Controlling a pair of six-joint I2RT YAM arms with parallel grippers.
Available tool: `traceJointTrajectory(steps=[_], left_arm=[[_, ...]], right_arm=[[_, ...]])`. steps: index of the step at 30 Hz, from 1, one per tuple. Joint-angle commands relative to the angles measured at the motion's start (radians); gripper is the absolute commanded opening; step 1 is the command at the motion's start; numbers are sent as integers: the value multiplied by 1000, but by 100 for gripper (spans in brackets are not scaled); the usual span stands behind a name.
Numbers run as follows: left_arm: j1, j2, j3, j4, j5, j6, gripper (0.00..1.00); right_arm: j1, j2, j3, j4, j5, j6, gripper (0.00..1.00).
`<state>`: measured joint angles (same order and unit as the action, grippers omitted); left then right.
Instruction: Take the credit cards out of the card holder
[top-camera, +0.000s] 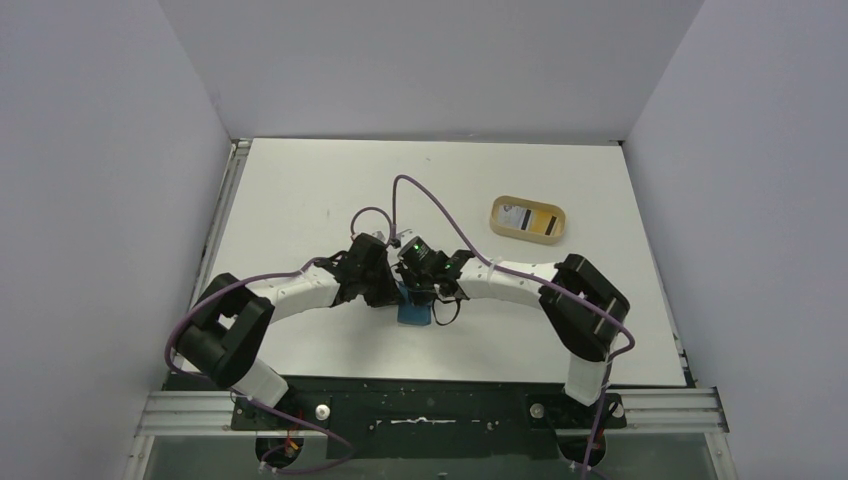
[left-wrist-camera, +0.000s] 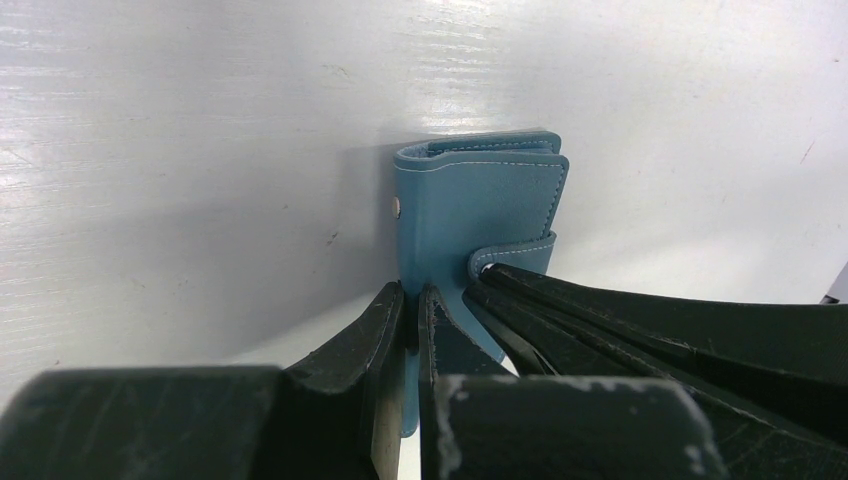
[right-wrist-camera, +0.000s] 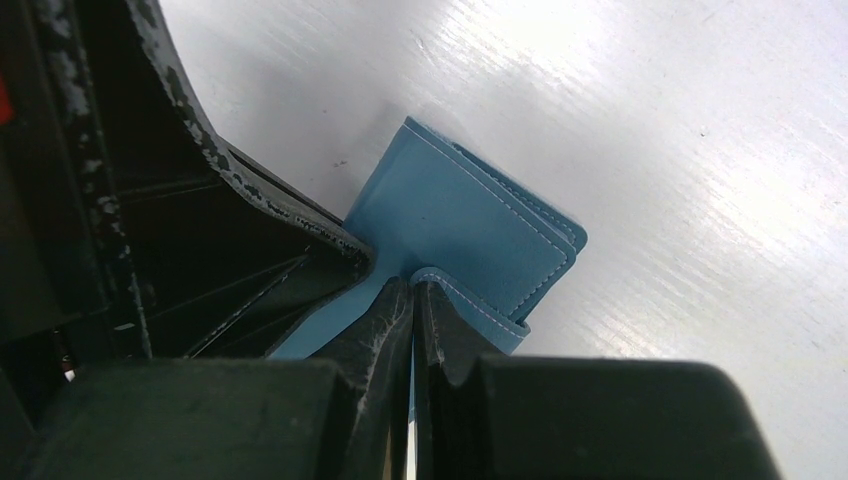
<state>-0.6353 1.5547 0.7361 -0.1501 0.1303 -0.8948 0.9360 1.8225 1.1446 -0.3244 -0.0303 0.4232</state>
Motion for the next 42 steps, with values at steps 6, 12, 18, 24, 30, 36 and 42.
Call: traceJointTrajectory(steps=[6,12,18,24,30,36,42], left_arm=[[-7,7,28,-24,-5,23,0],[-7,7,26,-24,-4,20,0],[-9,4,26,-26,-6,22,0],[-9,7,24,-29,-8,19,0],[-9,3,24,-35,-15,19,0],[-9,5,25,-39,-17,19,0],[-9,10,28,-45,-27,16,0]], right_arm=[[6,-70,-27,-40,24,-3,0],[6,-68,-27,-50,20,-4,0],[6,-65,-35,-53,11,0,0],[7,-64,-40,-57,-10,10,0],[10,-60,-63,-44,-29,27,0],[10,-45,-82,-21,-42,50,0],[18,-46,-95,-2,-65,74,0]])
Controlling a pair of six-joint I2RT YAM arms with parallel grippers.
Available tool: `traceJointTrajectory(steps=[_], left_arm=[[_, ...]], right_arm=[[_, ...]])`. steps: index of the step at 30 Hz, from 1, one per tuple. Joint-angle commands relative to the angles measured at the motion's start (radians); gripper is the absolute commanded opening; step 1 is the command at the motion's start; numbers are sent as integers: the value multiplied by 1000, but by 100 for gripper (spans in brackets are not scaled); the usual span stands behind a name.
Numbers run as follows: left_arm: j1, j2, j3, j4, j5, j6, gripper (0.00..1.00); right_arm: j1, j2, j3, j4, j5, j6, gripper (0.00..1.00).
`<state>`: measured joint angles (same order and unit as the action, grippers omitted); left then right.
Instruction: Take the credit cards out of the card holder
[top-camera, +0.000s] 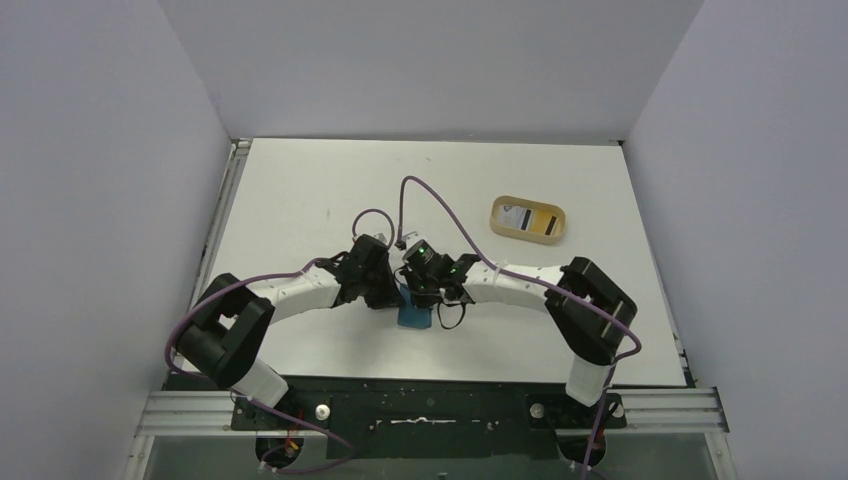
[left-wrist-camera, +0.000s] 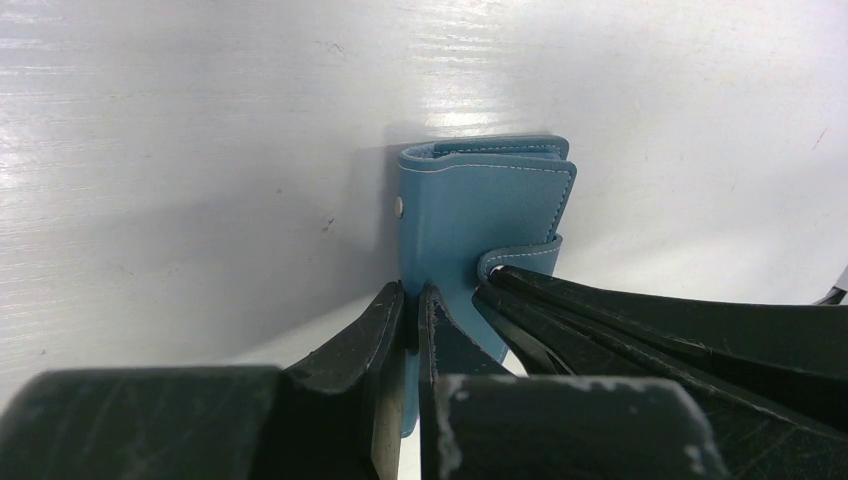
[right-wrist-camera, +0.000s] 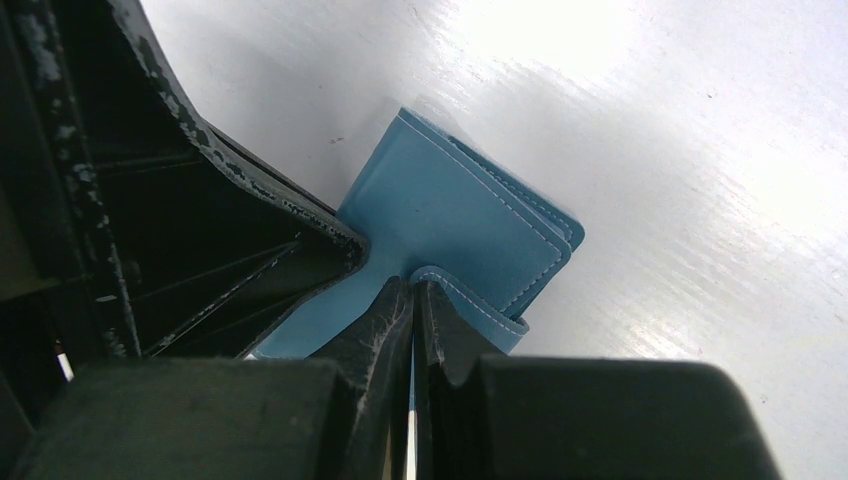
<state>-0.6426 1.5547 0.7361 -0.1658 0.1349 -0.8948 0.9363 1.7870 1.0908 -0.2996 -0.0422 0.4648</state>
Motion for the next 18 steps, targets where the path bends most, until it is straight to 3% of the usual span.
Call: traceJointTrajectory(steps=[1,18], left_arm=[[-2,10,28,-30,-33,14,0],[0,7,35,-94,-123,5,0]], right_arm=[[18,-7,-46,-24,-55,35,0],[35,-27,-111,-29,-135,56,0]])
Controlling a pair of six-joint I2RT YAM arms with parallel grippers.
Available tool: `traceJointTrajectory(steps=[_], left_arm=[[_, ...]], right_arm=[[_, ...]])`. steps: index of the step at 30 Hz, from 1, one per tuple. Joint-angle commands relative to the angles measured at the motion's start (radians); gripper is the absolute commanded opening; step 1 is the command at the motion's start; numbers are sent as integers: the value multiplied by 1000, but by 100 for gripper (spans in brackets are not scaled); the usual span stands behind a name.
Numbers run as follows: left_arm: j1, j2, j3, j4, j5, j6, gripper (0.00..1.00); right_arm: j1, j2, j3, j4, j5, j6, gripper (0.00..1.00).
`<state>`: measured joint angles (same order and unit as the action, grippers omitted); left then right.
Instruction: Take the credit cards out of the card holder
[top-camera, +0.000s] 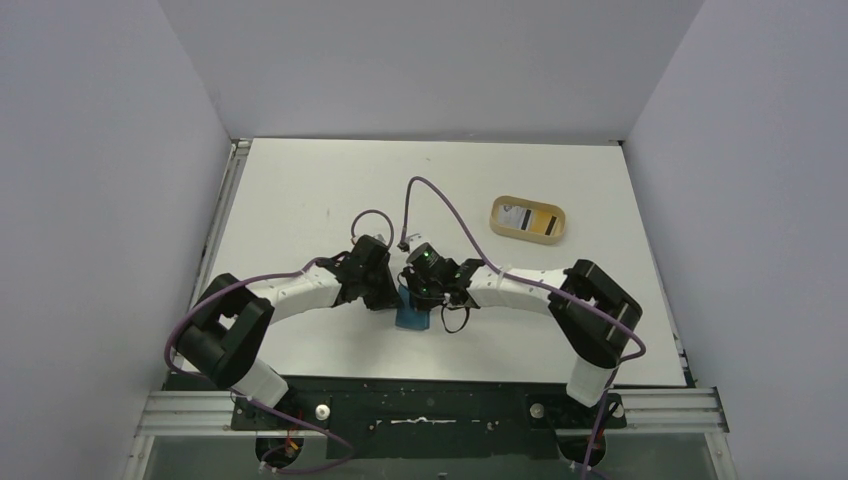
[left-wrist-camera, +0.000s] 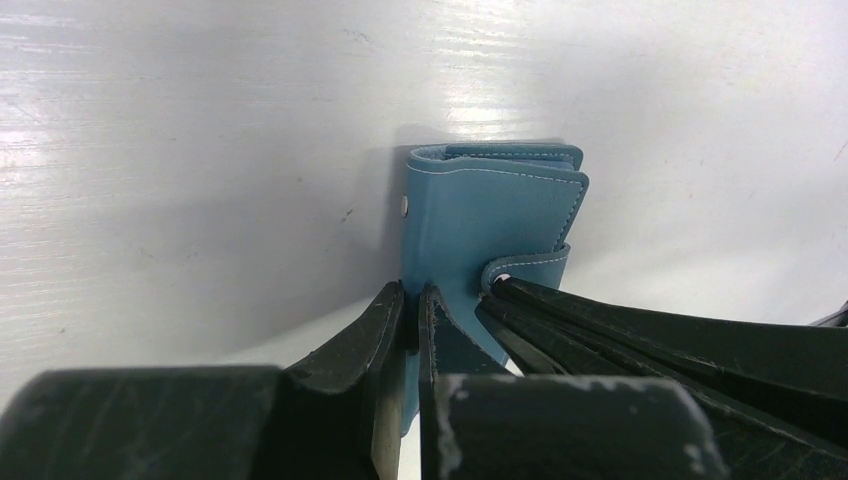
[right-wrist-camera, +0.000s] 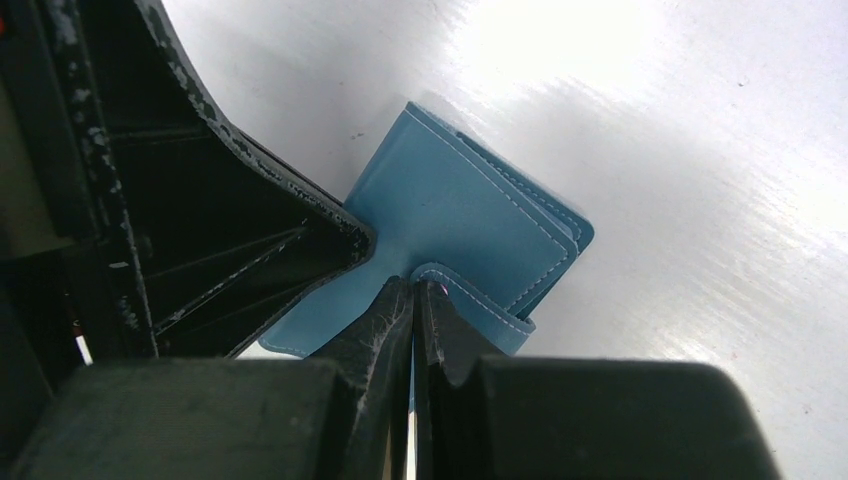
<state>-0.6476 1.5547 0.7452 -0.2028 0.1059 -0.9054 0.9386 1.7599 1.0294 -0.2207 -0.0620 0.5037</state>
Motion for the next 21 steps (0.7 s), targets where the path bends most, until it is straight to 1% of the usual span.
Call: traceJointTrajectory(steps=[1,6,12,15,19,20,21], left_arm=[[5,6,26,-59,-95,17,0],[5,5,26,-58,-96,20,0],[5,-1,23,-63,-98,20,0],[5,-2,21,-61,-98,20,0],[5,-2,20,-64,-97,20,0],[5,-2,21,-64,-97,20,0],[5,-1,23,-65,-97,20,0]], right_arm=[[30,-5,-48,-110,-124,14,0],[21,-32,-49,-111,-136,7,0],[18,-17,-55,-98,-157,12,0],[18,-21,-70,-74,-136,22,0],[17,-75,-70,-63,-85,20,0],[18,-99,-72,-55,-72,14,7],[19,-132,-78,-42,-63,5,17]])
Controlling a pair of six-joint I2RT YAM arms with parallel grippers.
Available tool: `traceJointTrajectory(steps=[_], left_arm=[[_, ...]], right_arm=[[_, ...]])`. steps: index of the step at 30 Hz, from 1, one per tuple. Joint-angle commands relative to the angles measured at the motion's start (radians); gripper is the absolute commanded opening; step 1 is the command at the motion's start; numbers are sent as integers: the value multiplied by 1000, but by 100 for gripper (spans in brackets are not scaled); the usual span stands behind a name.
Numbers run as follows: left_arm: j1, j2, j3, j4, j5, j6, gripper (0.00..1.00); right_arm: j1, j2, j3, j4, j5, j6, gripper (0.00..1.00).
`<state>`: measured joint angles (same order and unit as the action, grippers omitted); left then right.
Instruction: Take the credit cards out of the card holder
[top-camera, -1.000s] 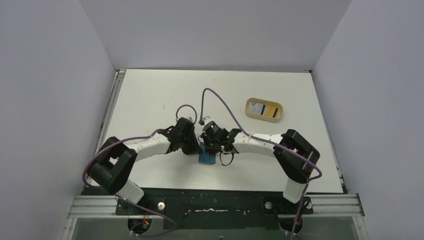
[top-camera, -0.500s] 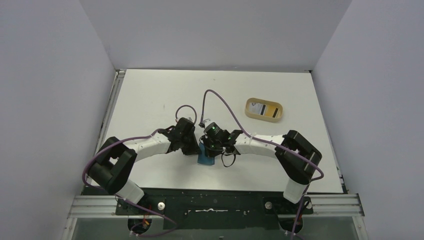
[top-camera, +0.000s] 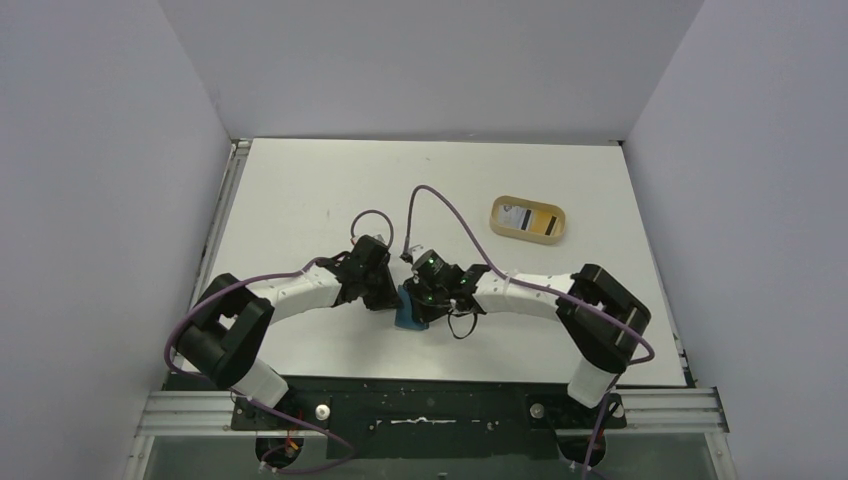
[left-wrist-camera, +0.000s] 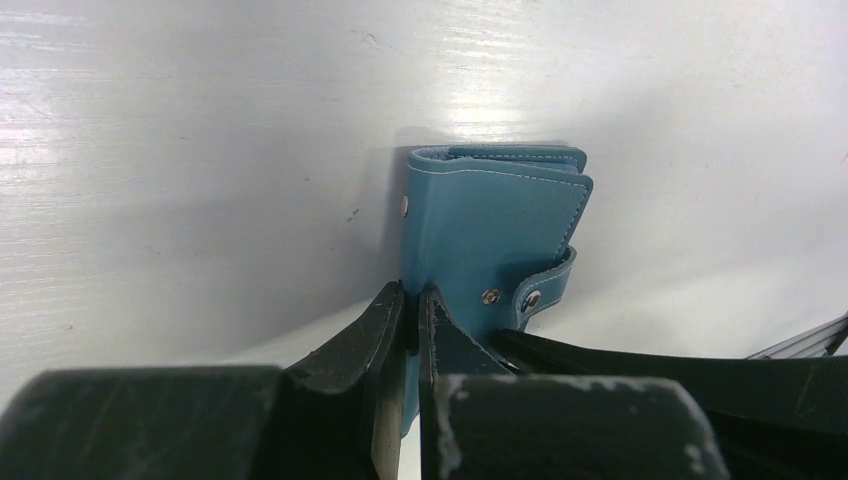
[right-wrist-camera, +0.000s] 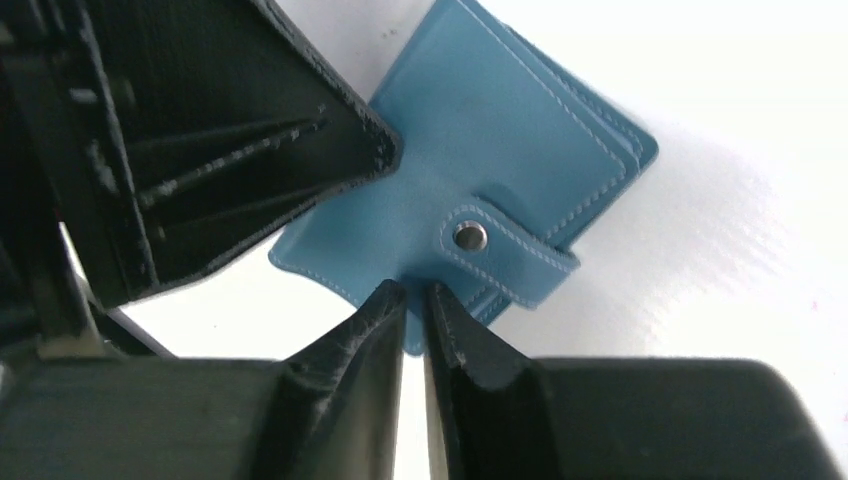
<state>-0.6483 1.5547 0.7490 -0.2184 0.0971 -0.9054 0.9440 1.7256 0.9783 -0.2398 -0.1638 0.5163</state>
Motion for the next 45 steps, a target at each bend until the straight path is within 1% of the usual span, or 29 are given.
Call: traceJointTrajectory(steps=[1,2,4,5,6,8,10,12,15,16,18,19,20,21,23,24,28,31,33,36,37,40,42,45], left_arm=[[6,0,21,-49,-88,19,0],[6,-1,24,-48,-89,19,0],[9,2,35,-48,-89,19,0],[11,3,43,-47,-89,20,0],[14,7,53,-47,-89,22,2],[22,19,77,-47,-89,25,6],[32,33,101,-48,-111,23,9],[41,43,119,-36,-125,11,11],[58,60,137,9,-146,-14,21],[66,66,141,30,-150,-24,26],[85,82,153,71,-151,-39,42],[94,91,163,87,-147,-44,57],[103,97,172,97,-141,-43,74],[112,103,184,103,-136,-43,87],[139,106,205,108,-110,-27,96],[155,101,217,107,-99,-9,97],[246,39,269,44,-65,98,97],[311,-53,279,16,-50,232,97],[341,-123,276,-8,-52,342,97],[350,-240,242,-29,-82,493,97],[347,-284,213,-7,-88,520,97],[347,-407,118,107,-88,558,97],[350,-470,78,122,-139,581,97],[348,-529,68,104,-196,619,97]], right_arm=[[14,-138,-36,-3,48,-15,27],[14,-184,-47,17,53,-23,36],[5,-271,-55,35,80,-37,59],[-2,-309,-52,32,94,-51,68],[-15,-339,-44,24,102,-60,72],[-47,-396,-29,10,114,-70,79],[-92,-444,-24,5,119,-73,84],[-142,-468,-20,-7,112,-79,86],[-190,-473,-16,-20,110,-93,88],[-198,-469,-13,-22,111,-97,88],[-204,-465,-13,-18,114,-98,89],[-204,-464,-12,-12,116,-97,91],[-205,-461,-12,-8,116,-96,92],[-205,-458,-12,-6,120,-96,93],[-209,-443,-5,-6,122,-100,98],[-215,-436,4,-8,121,-105,100],[-262,-410,29,8,95,-100,100],[-289,-402,25,32,106,-84,100],[-293,-392,31,22,155,-79,100],[-302,-373,36,-6,275,-92,100],[-306,-371,34,-7,307,-102,100],[-318,-384,15,7,380,-112,100],[-326,-399,0,21,408,-109,100],[-333,-414,-22,32,447,-105,100]])
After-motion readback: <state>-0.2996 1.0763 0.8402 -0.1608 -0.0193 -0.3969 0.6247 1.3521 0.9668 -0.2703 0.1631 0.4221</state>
